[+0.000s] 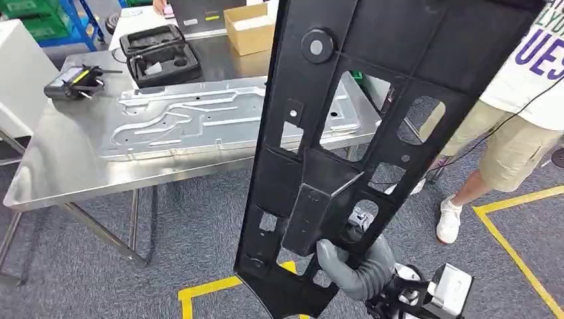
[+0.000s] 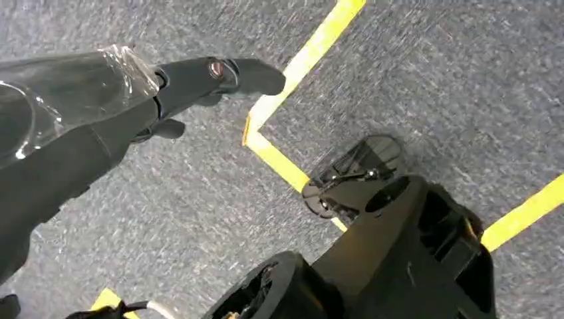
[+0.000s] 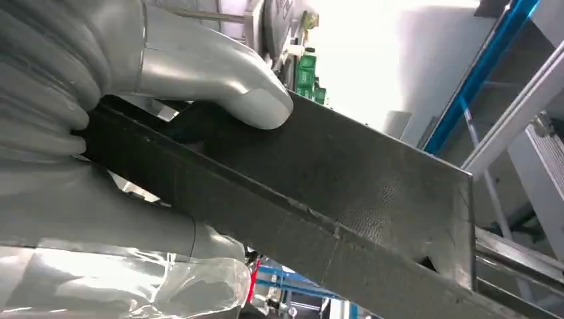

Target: Take the parts from the cabinet and place them on the table.

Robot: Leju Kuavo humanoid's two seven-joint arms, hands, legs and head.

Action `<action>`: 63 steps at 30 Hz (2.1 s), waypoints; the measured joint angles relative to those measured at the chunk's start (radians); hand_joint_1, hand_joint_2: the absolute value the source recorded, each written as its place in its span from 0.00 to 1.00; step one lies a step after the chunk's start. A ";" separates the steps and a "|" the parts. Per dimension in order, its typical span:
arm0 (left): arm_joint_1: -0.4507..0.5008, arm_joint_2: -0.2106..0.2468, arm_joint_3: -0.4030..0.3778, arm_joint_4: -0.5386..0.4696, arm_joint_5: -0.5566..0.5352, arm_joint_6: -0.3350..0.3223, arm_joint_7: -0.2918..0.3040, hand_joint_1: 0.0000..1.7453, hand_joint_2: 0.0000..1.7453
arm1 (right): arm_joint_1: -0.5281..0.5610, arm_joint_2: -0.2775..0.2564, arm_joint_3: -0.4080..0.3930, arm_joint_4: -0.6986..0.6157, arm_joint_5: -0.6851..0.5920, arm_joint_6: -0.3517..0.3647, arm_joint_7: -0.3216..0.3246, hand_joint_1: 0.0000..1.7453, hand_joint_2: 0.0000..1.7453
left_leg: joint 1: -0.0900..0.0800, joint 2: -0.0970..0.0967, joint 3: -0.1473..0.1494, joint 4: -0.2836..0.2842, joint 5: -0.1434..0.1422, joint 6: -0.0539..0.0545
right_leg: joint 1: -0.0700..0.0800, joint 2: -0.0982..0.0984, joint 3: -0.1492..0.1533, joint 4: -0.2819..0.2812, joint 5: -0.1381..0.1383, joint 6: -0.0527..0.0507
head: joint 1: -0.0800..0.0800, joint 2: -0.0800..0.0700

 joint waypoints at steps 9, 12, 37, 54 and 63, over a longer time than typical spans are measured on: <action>0.005 -0.002 0.000 0.000 -0.001 0.000 0.002 0.00 1.00 | 0.003 0.000 0.000 0.000 0.000 0.000 0.000 1.00 1.00 | -0.016 -0.012 0.060 -0.012 -0.033 0.038 | 0.018 -0.001 -0.156 0.158 0.040 -0.021 | 0.005 0.000; 0.006 -0.008 0.000 0.000 -0.001 0.000 0.003 0.00 1.00 | 0.001 0.000 0.000 0.000 0.000 0.000 0.000 1.00 1.00 | -0.022 -0.016 0.060 -0.009 -0.055 0.027 | 0.033 -0.001 -0.105 0.016 0.086 -0.045 | -0.001 0.000; 0.005 -0.008 0.006 0.000 0.002 -0.001 0.002 0.00 1.00 | -0.002 0.000 0.001 -0.002 0.022 -0.003 0.015 1.00 1.00 | -0.002 -0.006 0.047 -0.027 -0.020 0.035 | 0.009 0.000 -0.202 0.306 -0.097 0.001 | -0.003 0.000; -0.005 -0.010 0.008 0.000 0.002 -0.001 -0.004 0.00 1.00 | -0.001 0.000 0.002 -0.002 0.016 -0.003 0.014 1.00 1.00 | 0.011 -0.001 -0.077 0.192 -0.108 -0.034 | 0.015 0.002 -0.040 -0.009 0.049 -0.055 | -0.011 0.000; -0.001 -0.011 0.008 0.000 0.004 -0.001 -0.002 0.00 1.00 | -0.005 0.000 0.001 -0.003 0.014 -0.003 0.013 1.00 1.00 | 0.003 0.000 -0.005 -0.023 0.026 0.020 | 0.010 0.000 -0.011 0.018 -0.010 -0.005 | -0.011 0.000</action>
